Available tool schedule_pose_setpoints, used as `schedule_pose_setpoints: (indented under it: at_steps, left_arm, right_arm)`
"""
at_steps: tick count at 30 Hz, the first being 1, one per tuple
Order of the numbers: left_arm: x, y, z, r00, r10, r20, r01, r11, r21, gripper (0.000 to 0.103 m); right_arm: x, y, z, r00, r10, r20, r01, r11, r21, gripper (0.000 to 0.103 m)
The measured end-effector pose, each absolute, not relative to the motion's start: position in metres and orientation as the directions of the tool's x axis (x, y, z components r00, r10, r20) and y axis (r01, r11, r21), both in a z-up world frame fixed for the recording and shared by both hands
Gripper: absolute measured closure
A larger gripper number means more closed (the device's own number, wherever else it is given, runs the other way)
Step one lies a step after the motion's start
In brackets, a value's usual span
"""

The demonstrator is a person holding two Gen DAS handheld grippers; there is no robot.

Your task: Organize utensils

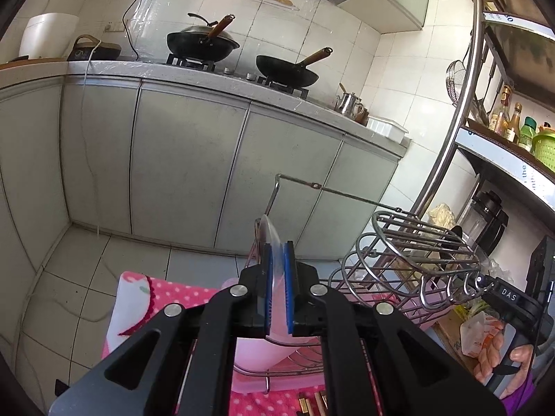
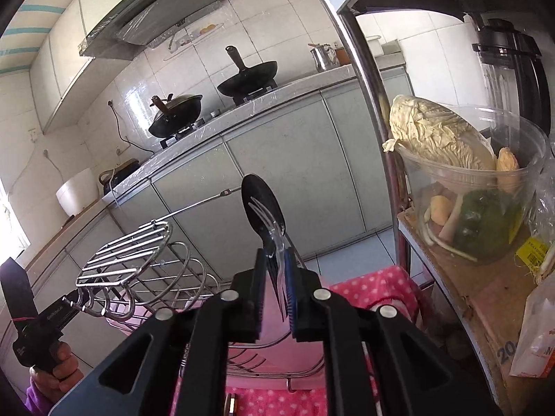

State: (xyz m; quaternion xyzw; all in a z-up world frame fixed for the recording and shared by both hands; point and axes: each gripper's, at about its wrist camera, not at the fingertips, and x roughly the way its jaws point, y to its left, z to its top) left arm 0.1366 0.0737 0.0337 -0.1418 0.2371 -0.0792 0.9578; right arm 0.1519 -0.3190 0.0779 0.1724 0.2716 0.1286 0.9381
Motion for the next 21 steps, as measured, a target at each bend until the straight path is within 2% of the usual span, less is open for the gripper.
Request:
schedule_pose_setpoints:
  at_steps: [2,6,7,15,19,21]
  left_arm:
    - [0.139,0.072,0.03,0.859,-0.219,-0.462,0.076,0.948,-0.308,0.096]
    - [0.135,0.076,0.03,0.858,-0.22,-0.463,0.064,0.942,-0.33,0.071]
    - [0.132,0.077,0.031,0.86,-0.22,-0.461,0.064,0.942,-0.33,0.068]
    - [0.102,0.076,0.045,0.866,-0.207,-0.455,0.073,0.953,-0.294,0.065]
    - [0.08,0.071,0.041,0.847,-0.233,-0.477,0.101,0.953,-0.285,0.065]
    - [0.072,0.066,0.033,0.816,-0.259,-0.516,0.114,0.948,-0.296,0.065]
  right_arm:
    - [0.152,-0.321,0.075,0.809,0.342,-0.478,-0.14,0.902,0.408,0.073]
    - [0.146,-0.325,0.073,0.805,0.345,-0.483,-0.134,0.899,0.418,0.067]
    - [0.144,-0.325,0.073,0.804,0.344,-0.485,-0.133,0.9,0.416,0.065]
    - [0.114,-0.325,0.079,0.801,0.337,-0.495,-0.142,0.91,0.389,0.065]
    - [0.094,-0.316,0.067,0.743,0.379,-0.551,-0.168,0.903,0.395,0.065]
    - [0.087,-0.31,0.056,0.7,0.408,-0.586,-0.183,0.896,0.405,0.065]
